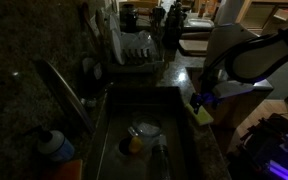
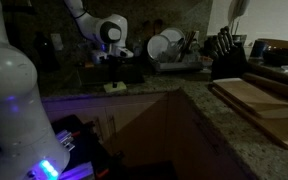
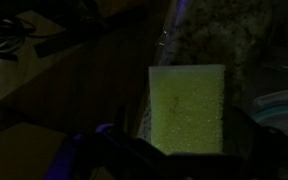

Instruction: Move the yellow sponge to the right corner close to you of the wooden board

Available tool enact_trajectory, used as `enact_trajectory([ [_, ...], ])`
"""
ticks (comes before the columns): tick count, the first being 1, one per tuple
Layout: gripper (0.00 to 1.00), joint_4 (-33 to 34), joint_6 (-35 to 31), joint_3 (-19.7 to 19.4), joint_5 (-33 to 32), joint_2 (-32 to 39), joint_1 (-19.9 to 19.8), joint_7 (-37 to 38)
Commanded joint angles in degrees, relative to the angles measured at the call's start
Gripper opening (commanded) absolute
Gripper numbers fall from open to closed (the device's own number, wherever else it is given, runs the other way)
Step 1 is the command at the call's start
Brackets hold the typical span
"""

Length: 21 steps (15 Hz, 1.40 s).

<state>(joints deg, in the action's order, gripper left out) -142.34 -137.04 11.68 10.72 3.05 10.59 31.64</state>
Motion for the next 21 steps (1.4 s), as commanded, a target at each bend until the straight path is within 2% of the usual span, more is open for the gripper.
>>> enact_trajectory([
  [1,1.00,0.06,-0.07,-0.47,0.04,0.22,0.45,-0.06],
  [4,1.00,0.74,-2.38,-0.51,2.20,1.74,0.28,-1.65],
  [5,1.00,0.86,-3.10,-0.50,1.03,1.72,0.55,-0.40],
  [6,1.00,0.22,-1.11,-0.60,0.93,0.45,0.46,-0.18],
  [10,1.00,0.26,-1.24,-0.59,0.92,0.43,0.49,-0.16],
  [15,1.00,1.29,-3.48,-1.37,6.22,3.41,-0.19,-3.67],
  [16,1.00,0.36,-2.05,-1.45,4.49,1.40,0.21,-1.57],
  [21,1.00,1.21,-2.61,-1.77,5.04,3.58,0.02,-1.66],
])
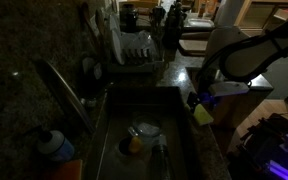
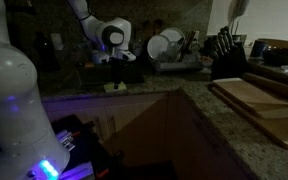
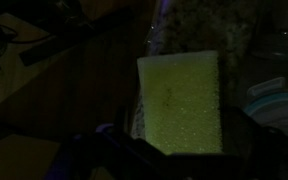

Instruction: Move the yellow sponge to the right corner close to you of the wooden board

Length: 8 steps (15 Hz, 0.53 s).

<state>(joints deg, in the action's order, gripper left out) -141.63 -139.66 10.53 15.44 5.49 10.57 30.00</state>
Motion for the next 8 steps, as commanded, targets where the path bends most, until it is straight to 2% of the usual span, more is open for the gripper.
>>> enact_trajectory([
  [1,1.00,0.54,-0.30,-0.64,0.17,1.70,0.07,0.16],
  [4,1.00,0.50,-0.59,-0.62,-1.73,2.85,0.67,1.47],
  [5,1.00,0.05,0.12,-0.47,-0.40,1.23,0.46,0.40],
  [8,1.00,0.06,0.10,-0.53,-0.92,2.13,0.57,0.71],
])
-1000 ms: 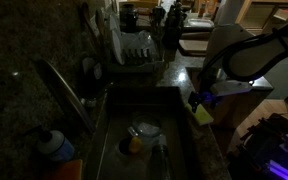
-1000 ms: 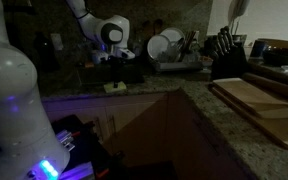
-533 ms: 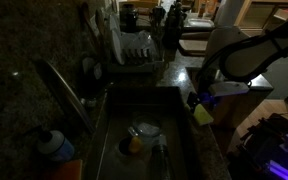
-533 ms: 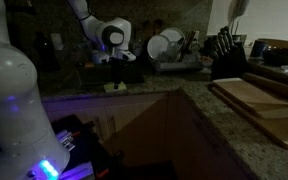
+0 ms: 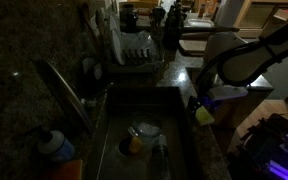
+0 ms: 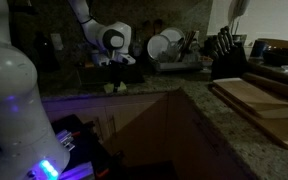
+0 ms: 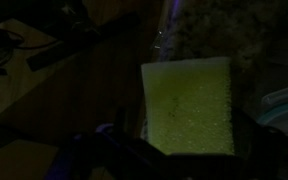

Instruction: Move the yellow sponge to the right corner close to you of the wooden board

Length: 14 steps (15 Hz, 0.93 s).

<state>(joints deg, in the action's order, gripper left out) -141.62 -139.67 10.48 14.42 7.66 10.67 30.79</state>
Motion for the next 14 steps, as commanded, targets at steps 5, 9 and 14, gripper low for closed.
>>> enact_trajectory([
  [5,0.67,-0.27,-0.91,-0.44,0.83,0.08,0.36,-0.57],
  [9,0.40,-1.18,-1.90,-0.80,0.94,-0.84,-0.02,-0.61],
  [14,0.10,-1.94,-1.82,-2.00,2.31,-2.86,-0.91,-0.53],
])
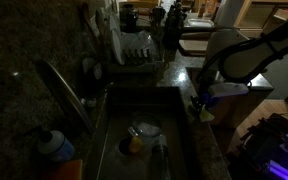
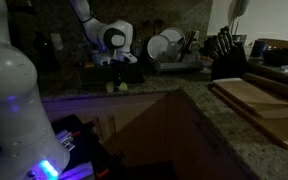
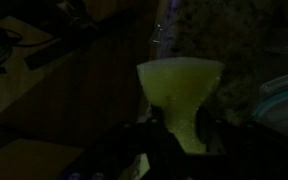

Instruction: Move the yellow sponge to the right corner close to you of the wooden board

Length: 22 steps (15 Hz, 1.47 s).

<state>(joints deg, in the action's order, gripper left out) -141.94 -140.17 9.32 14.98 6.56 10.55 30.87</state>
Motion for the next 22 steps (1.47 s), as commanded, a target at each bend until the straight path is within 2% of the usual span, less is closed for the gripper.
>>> enact_trajectory([
  [1,0.05,-2.06,-1.51,-1.33,2.26,-2.49,-1.13,-0.61],
  [4,0.04,-3.73,-1.41,-3.79,0.47,-5.52,-2.46,2.59],
  [6,0.05,-5.90,-0.79,-5.81,0.65,-10.45,-4.27,4.93],
  [12,0.05,-13.36,0.45,-10.66,-2.28,-29.91,-13.69,11.54],
  [14,0.05,-14.97,1.48,-12.90,-1.00,-35.93,-17.45,11.06],
  [16,0.05,-16.36,4.25,-17.22,5.08,-41.95,-17.91,6.42],
  [17,0.21,-12.33,2.70,-13.46,2.16,-34.85,-18.27,8.82],
  [20,0.21,-13.84,4.87,-15.99,4.78,-40.43,-19.18,6.62],
  [21,0.05,-14.15,4.91,-15.94,4.88,-40.86,-19.13,6.61],
  [22,0.05,-13.24,-0.40,-14.02,2.25,-38.21,-21.41,8.69],
])
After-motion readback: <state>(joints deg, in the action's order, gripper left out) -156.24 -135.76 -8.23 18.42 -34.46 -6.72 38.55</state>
